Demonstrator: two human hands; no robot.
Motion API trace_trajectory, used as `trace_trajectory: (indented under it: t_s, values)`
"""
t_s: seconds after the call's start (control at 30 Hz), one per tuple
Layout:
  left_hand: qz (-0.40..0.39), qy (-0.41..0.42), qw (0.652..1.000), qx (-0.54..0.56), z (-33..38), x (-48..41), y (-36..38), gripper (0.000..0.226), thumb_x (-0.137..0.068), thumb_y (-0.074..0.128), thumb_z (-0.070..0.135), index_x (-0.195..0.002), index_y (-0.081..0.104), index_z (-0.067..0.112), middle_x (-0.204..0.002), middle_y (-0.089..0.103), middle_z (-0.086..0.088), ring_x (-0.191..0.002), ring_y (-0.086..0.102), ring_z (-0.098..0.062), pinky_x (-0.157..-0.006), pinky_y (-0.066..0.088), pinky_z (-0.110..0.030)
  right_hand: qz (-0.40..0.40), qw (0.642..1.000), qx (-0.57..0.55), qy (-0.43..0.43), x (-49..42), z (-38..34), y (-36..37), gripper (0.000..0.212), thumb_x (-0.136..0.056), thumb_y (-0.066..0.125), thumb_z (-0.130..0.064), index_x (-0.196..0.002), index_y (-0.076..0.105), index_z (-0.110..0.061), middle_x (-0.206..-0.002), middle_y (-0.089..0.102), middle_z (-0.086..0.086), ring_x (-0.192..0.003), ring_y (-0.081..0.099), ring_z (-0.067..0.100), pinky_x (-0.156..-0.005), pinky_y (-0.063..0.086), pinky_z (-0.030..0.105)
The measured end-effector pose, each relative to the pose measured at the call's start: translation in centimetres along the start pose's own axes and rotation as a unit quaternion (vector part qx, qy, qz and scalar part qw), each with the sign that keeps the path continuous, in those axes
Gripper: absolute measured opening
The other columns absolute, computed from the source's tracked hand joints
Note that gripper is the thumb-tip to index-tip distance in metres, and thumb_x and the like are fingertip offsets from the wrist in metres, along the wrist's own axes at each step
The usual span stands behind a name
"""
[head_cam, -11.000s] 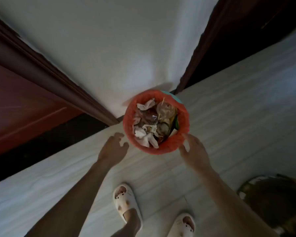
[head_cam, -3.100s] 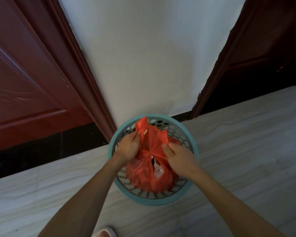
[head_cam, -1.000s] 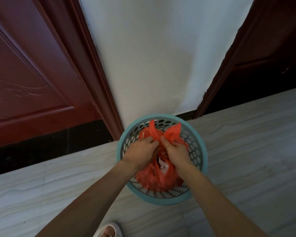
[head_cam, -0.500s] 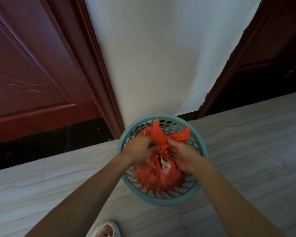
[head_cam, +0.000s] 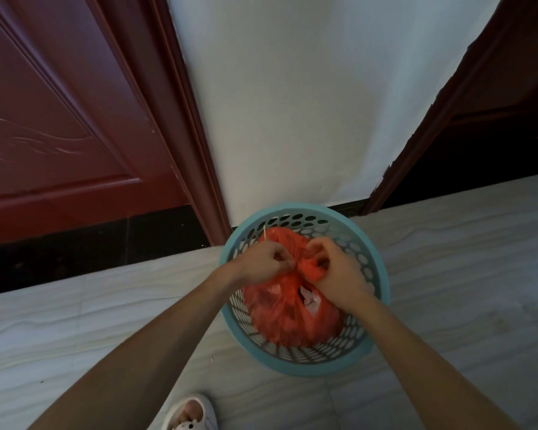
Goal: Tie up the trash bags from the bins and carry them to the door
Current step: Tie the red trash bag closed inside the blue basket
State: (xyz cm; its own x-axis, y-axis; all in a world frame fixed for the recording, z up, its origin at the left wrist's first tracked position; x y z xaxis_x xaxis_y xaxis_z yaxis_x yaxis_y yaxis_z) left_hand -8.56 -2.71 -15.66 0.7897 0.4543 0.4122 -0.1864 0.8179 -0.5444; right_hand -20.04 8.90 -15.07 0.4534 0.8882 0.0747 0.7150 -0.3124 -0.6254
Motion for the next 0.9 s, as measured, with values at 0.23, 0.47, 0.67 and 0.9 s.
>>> trace_trajectory:
  t_s: [0.23,0.47,0.67,0.9]
  values:
    - [0.015,-0.058,0.973,0.222,-0.5,0.4,0.6,0.020,-0.099,0.055,0.026,-0.115,0.063,0.017,-0.104,0.066,-0.009,-0.087,0.063,-0.027,-0.071,0.053,-0.033,0.115,0.991,-0.063,-0.036,0.1,0.5,0.5,0.017,-0.082,0.075,-0.013,-0.087,0.061,-0.023,-0.084,0.065,-0.011,-0.081,0.060,0.001,-0.073,0.043,0.012]
    - [-0.044,-0.072,0.979,0.186,-0.7,0.2,0.7,0.033,-0.097,0.059,0.032,-0.101,0.072,0.002,-0.063,0.060,0.004,-0.054,0.052,-0.008,-0.052,0.042,-0.020,0.019,0.969,-0.230,0.093,-0.8,1.8,0.3,0.017,-0.075,0.084,-0.025,-0.089,0.076,-0.025,-0.088,0.076,-0.013,-0.085,0.070,0.000,-0.074,0.052,0.012]
    - [0.019,-0.009,1.000,0.012,-0.1,-0.2,0.3,0.021,-0.095,0.061,0.032,-0.089,0.069,0.014,-0.082,0.067,0.005,-0.074,0.062,-0.009,-0.067,0.048,-0.017,-0.006,0.964,-0.213,0.159,-0.3,2.1,-0.5,0.016,-0.080,0.079,-0.033,-0.084,0.076,-0.018,-0.076,0.076,0.002,-0.067,0.070,0.009,-0.068,0.054,0.028]
    - [0.068,0.104,0.959,-0.256,0.7,1.3,-0.7,0.010,-0.097,0.049,0.037,-0.097,0.055,0.029,-0.101,0.057,0.012,-0.090,0.057,-0.012,-0.078,0.049,-0.036,0.017,0.983,-0.096,0.153,1.2,2.4,-3.1,0.009,-0.076,0.081,-0.031,-0.080,0.073,-0.031,-0.078,0.073,-0.013,-0.086,0.069,0.011,-0.083,0.051,0.030]
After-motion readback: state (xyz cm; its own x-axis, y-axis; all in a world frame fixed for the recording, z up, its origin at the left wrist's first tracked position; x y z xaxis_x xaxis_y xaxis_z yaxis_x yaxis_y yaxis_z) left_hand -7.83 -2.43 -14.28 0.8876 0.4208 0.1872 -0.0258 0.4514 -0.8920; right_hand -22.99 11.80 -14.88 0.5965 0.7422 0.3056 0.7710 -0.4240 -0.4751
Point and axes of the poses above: each hand's wrist, its own x-axis away from the middle knuckle, its own y-axis out of the palm, z = x × y, the point moved 5 cm from there along -x, towards the middle knuckle
